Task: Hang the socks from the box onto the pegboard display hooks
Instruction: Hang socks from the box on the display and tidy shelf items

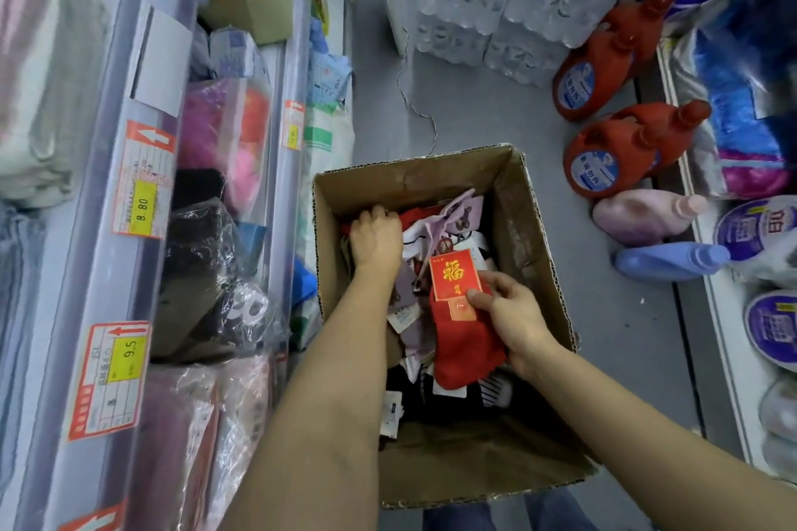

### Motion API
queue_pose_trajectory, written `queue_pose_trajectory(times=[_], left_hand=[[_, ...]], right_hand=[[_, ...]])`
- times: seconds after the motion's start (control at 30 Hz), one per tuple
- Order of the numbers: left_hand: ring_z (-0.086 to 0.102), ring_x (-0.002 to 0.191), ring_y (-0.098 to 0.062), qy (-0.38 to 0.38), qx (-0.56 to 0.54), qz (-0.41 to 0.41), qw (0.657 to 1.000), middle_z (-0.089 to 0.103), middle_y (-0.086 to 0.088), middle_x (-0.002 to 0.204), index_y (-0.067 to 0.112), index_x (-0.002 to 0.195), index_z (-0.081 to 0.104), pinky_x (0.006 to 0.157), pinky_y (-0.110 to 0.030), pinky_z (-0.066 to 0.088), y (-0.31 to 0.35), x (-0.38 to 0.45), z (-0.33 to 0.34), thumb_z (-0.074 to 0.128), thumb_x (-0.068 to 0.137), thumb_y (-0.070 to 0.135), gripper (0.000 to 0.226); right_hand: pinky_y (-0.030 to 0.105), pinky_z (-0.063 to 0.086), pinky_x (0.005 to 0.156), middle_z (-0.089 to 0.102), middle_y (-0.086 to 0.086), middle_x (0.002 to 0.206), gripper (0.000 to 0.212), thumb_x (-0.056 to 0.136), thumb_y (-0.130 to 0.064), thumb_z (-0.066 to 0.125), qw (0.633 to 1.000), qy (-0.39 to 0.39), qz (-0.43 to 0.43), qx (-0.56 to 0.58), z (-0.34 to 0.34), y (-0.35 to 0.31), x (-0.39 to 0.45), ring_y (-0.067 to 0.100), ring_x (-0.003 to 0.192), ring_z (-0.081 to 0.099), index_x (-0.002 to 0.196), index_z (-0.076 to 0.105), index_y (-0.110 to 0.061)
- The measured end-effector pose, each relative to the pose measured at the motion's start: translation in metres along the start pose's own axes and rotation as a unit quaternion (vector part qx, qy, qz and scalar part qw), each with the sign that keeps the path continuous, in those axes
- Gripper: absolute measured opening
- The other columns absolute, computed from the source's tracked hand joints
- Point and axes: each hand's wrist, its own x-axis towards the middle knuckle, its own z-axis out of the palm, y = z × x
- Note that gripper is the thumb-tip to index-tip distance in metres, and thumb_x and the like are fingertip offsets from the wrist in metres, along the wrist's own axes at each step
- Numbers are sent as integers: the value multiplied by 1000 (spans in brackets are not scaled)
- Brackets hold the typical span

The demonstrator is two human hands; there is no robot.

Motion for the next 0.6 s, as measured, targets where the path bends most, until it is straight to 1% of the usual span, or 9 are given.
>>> queue_pose_trajectory(times=[0.07, 0.17, 0.23, 0.3, 0.33, 0.37, 0.43, 0.5, 0.6], left_hand=[[66, 91, -26, -14, 21, 51, 998, 70, -6, 99, 14, 99, 73, 78, -34, 49, 5, -9, 2, 51, 86, 8, 26], [61, 94, -24, 0, -22, 69, 997, 67, -3, 100, 19, 103, 73, 82, -36, 47, 13, -42, -2, 65, 80, 19, 24], [51, 112, -30, -2, -101, 54, 993, 58, -10, 120, 16, 119, 66, 92, -43, 45, 16, -62, 12, 71, 79, 25, 41], [39, 132, -35, -62, -255, 14, 965, 41, -14, 145, 12, 127, 57, 106, -45, 38, 19, -70, 22, 62, 89, 33, 44], [42, 131, -35, -77, -333, -33, 939, 42, -16, 146, 9, 119, 60, 105, -42, 39, 20, -71, 20, 57, 93, 35, 36], [50, 124, -35, -79, -393, -86, 912, 51, -17, 138, 6, 108, 62, 98, -38, 42, 21, -68, 18, 54, 96, 33, 30], [59, 109, -32, -62, -449, -160, 877, 62, -14, 117, 6, 104, 59, 85, -35, 44, 18, -56, 15, 61, 94, 31, 27], [61, 105, -30, -73, -481, -190, 853, 63, -12, 114, 10, 118, 50, 88, -38, 49, 17, -42, 16, 75, 83, 39, 51], [61, 112, -31, -131, -466, -165, 859, 62, -11, 122, 16, 130, 48, 94, -45, 50, 18, -25, 17, 85, 70, 40, 74]], right_hand=[[30, 54, 63, 73, 6, 101, 31, 95, -5, 59, 1000, 17, -14, 12, -2, 3, -4, 18, 78, 71, 125, 58, -14], [27, 53, 60, 71, 7, 106, 32, 96, -6, 58, 999, 45, -26, 16, -3, 6, -11, 17, 79, 70, 127, 56, -14], [26, 52, 60, 70, 8, 107, 35, 95, -6, 58, 998, 57, -35, 20, -2, 6, -15, 16, 80, 69, 129, 55, -13], [26, 52, 61, 70, 9, 109, 36, 95, -6, 59, 997, 63, -40, 18, -1, 7, -17, 17, 81, 69, 130, 55, -14], [27, 52, 61, 70, 9, 109, 35, 96, -7, 59, 997, 63, -42, 17, -1, 7, -18, 17, 82, 69, 130, 55, -14], [27, 52, 61, 70, 9, 110, 35, 96, -7, 59, 997, 62, -42, 16, -2, 7, -19, 18, 82, 69, 129, 55, -15], [27, 52, 62, 70, 9, 110, 34, 96, -8, 59, 997, 63, -48, 13, -3, 6, -21, 18, 84, 69, 128, 56, -15], [24, 51, 59, 70, 6, 106, 32, 96, -6, 58, 996, 67, -58, 10, -5, 6, -22, 15, 81, 69, 127, 56, -15], [23, 50, 59, 70, 5, 102, 31, 96, -5, 57, 995, 70, -69, -1, -7, 8, -26, 14, 78, 67, 125, 56, -13]])
